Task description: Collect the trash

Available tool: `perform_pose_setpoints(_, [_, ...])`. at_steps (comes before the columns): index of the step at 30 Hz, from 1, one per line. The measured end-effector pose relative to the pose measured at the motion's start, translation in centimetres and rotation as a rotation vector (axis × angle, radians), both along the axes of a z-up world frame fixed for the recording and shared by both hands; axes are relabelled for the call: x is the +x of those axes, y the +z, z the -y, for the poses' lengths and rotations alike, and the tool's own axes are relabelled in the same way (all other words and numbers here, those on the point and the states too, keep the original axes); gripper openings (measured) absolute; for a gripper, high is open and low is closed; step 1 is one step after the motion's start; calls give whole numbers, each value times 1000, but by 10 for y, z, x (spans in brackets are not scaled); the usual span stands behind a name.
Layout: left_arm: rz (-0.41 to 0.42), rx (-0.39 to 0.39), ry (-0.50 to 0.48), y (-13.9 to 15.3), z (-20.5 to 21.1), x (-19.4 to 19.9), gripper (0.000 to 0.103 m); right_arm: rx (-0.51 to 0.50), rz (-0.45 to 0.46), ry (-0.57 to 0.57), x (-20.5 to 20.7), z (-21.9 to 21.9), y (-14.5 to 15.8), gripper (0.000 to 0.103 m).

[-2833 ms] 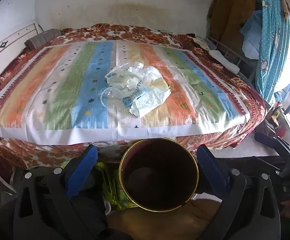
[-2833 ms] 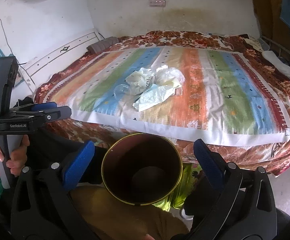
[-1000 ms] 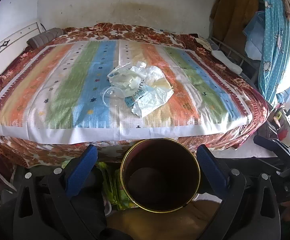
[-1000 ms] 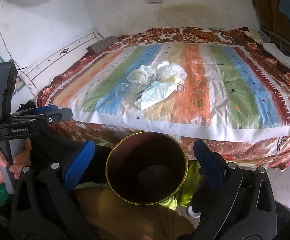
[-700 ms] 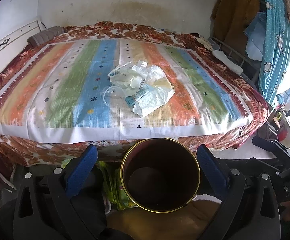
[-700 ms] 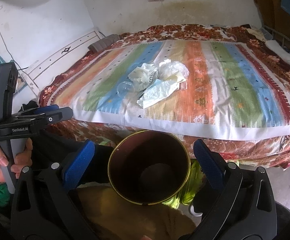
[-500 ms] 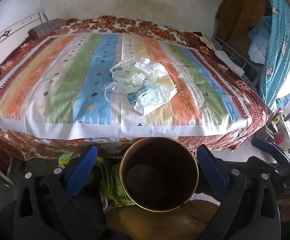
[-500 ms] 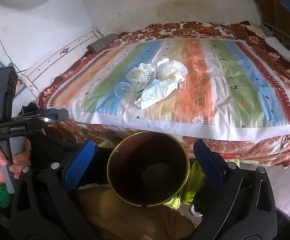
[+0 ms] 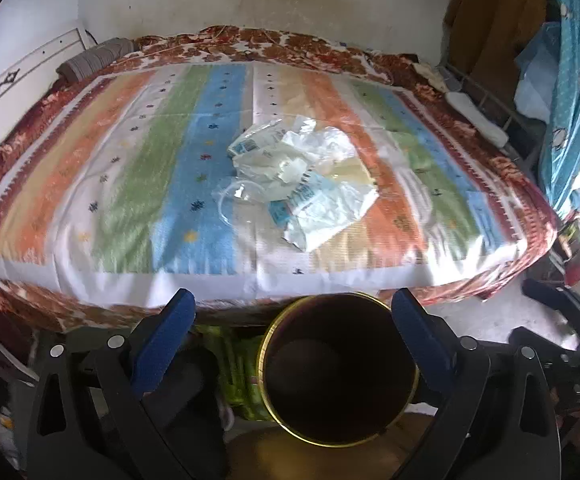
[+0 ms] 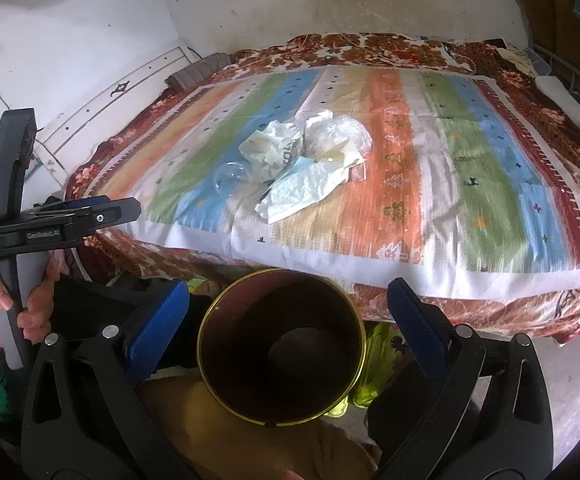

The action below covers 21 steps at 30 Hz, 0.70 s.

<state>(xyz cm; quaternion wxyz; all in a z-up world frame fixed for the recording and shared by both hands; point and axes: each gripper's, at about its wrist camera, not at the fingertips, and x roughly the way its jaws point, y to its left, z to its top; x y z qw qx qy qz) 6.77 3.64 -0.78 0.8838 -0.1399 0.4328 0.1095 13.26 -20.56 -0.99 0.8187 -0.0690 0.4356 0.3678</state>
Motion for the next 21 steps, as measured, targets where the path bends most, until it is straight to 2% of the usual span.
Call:
perform_pose_setpoints(4, [-31,64,9,1,-11,18,96,20,-32,-16,17,-4,-1,94])
perform_pose_setpoints(9, [-74,28,30,-7,-30,34,97,76,-129,-51,40,-5,-6,94])
perform_pose_setpoints(12, [-67,-44,38,-9,-41,40,97,61,-124,-61,49,-10,-8,94])
perform_pose_setpoints(19, [-69,-86,59,-11,-55,60,97,51,-137,-58,65,-22,-14,92])
perform_pose_setpoints(21, [-85,-69,76,-14,-61,67,97,49,-142,-54,70,-27,-16,92])
